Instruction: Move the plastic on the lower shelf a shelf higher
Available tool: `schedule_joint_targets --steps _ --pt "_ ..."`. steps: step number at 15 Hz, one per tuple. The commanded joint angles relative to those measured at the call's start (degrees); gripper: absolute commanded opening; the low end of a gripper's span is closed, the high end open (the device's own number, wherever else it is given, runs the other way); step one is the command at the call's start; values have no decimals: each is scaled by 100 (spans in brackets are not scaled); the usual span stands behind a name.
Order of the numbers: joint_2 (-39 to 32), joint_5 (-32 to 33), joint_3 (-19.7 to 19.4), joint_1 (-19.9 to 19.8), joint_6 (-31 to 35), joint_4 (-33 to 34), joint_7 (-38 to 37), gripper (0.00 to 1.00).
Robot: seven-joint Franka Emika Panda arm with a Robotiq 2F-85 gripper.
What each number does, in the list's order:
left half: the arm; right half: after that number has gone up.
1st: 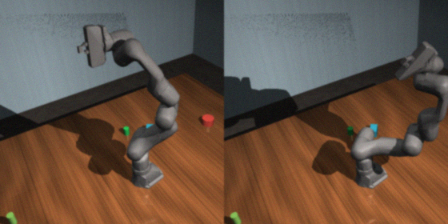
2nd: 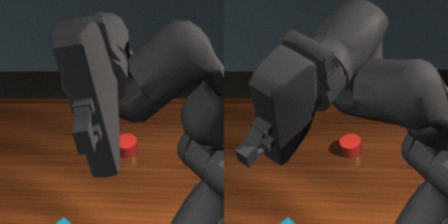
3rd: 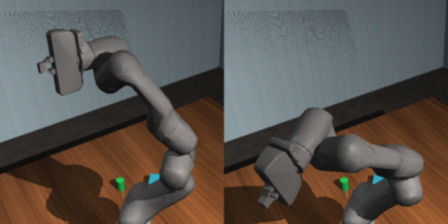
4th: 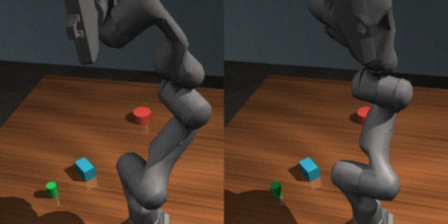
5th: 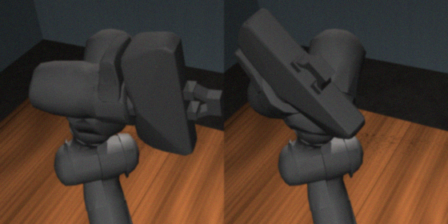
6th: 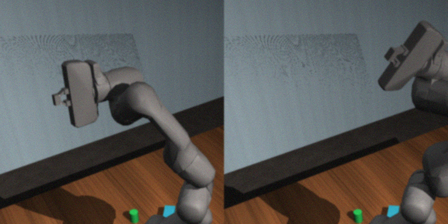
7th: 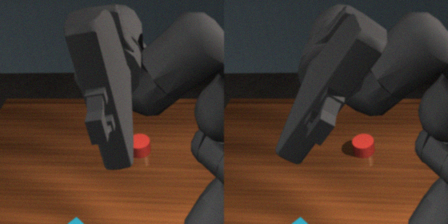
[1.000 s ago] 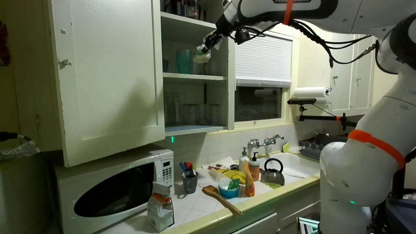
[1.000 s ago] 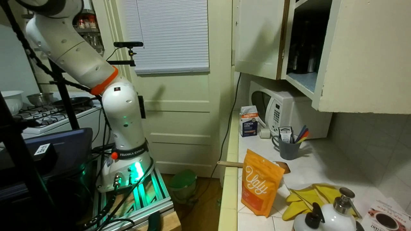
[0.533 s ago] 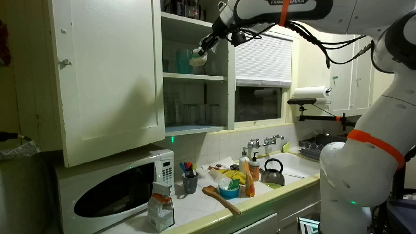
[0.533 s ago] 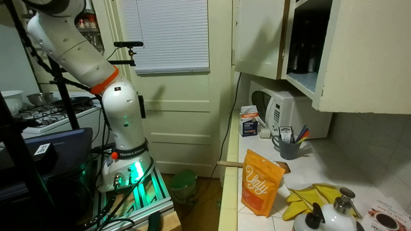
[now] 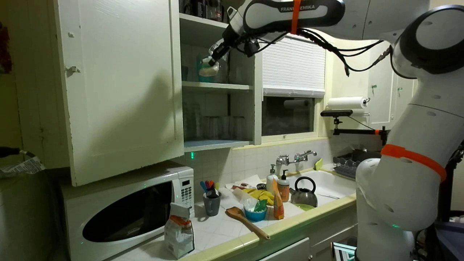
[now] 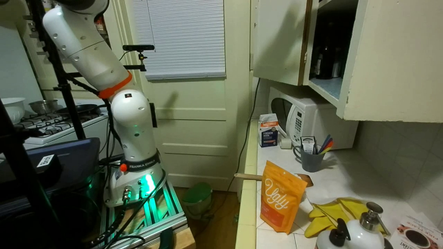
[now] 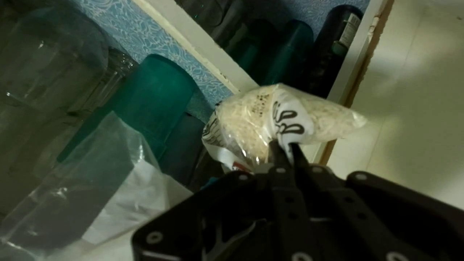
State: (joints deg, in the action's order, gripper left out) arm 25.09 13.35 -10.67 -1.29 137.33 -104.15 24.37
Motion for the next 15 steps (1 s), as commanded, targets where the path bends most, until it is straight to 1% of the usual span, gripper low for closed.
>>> schedule_joint_targets --steps 1,9,15 --pt "-744 -110 -90 -3 -128 947 307 1" --pt "-1718 -59 76 -140 -268 2127 337 1" --pt "-2148 -203 56 -295 -456 2634 425 1"
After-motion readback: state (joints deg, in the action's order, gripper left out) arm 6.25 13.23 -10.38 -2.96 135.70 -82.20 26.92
